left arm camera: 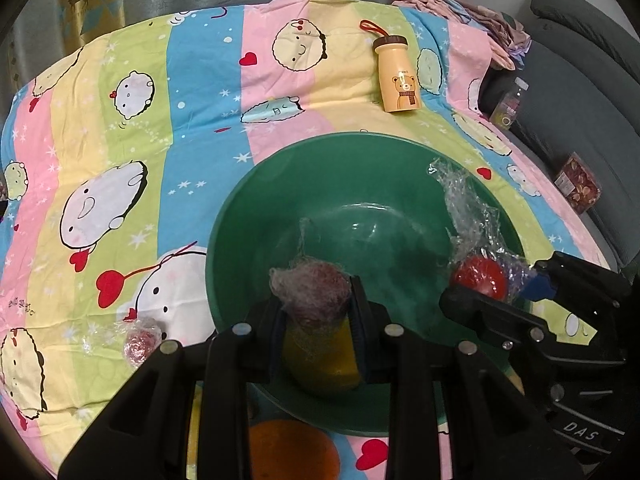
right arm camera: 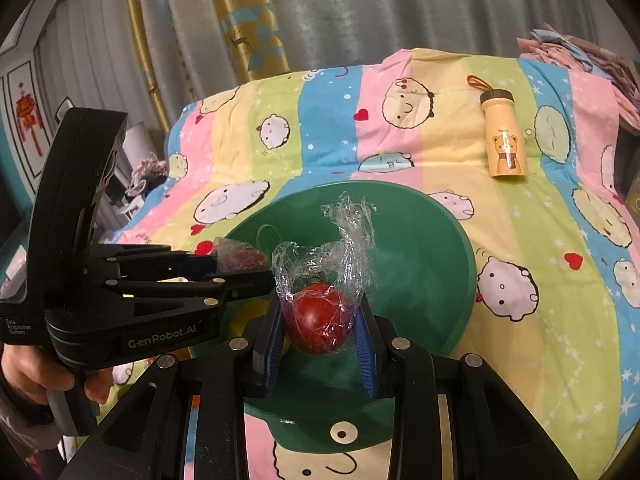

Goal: Organize fruits
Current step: 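Carry both wrapped fruits over the green bowl with both grippers, then open both grippers to drop the wrapped fruits into the bowl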

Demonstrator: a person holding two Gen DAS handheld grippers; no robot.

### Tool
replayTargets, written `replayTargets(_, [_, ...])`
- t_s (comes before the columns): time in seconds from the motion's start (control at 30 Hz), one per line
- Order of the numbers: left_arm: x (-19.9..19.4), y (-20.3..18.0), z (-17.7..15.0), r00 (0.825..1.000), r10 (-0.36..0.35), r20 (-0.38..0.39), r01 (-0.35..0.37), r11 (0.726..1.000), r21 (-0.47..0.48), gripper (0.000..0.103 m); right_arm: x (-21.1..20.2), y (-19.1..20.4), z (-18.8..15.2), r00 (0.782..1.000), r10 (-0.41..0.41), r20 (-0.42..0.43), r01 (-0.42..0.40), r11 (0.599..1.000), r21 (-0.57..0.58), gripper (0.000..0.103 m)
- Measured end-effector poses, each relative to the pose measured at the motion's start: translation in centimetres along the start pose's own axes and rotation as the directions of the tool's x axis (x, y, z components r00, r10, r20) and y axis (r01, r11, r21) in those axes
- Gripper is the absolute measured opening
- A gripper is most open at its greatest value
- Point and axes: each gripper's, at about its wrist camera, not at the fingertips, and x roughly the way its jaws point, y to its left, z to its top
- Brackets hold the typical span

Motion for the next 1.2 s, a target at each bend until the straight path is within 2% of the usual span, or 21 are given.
replayTargets(0.5, [0.1, 0.0, -0.2, 1.000, 0.015, -0.005, -0.015, 1.000, 0.001, 0.029, -0.1, -0.1, 0.1, 1.000, -0.027, 0.008, 0.027, 1.000, 0.004, 0.034])
replayTargets(0.67, [-0.1, 0.0, -0.1, 1.000, 0.020, 0.001, -0.020, 1.000, 0.002, 0.033, -0.4, -0.1, 0.2, 0.999, -0.025, 0.020, 0.025, 1.000, 0.007, 0.034])
replayTargets(0.77, [-0.3, 0.0, -0.1, 1.000, 0.018, 0.005, -0.018, 1.000, -0.003, 0.039, -0.5, -0.1, 0.2, 0.999, -0.027, 0.025, 0.027, 1.000, 0.008, 0.034])
replayTargets(0.83, [-0.5, 0.0, 0.0, 1.000, 0.020, 0.012, -0.020, 1.000, -0.004, 0.046, -0.6, -0.1, 0.3, 0.999, -0.032, 0.029, 0.031, 0.999, 0.011, 0.034])
replayTargets(0.87, [-0.6, 0.0, 0.0, 1.000, 0.020, 0.017, -0.020, 1.000, -0.002, 0.048, -0.7, -0.1, 0.3, 0.999, -0.033, 0.032, 0.033, 0.999, 0.015, 0.037])
replayTargets(1.0, [-1.2, 0.0, 0.0, 0.999, 0.033, 0.033, -0.033, 0.999, -0.004, 0.066, -1.1, -0.4, 0.4, 0.998, -0.035, 0.054, 0.033, 0.999, 0.041, 0.049])
replayTargets(1.2, [-2.7, 0.3, -0.5, 0.996, 0.066, 0.055, -0.065, 0.998, -0.017, 0.083, -2.3, -1.0, 0.3, 0.996, -0.011, 0.094, 0.003, 0.996, 0.089, 0.057])
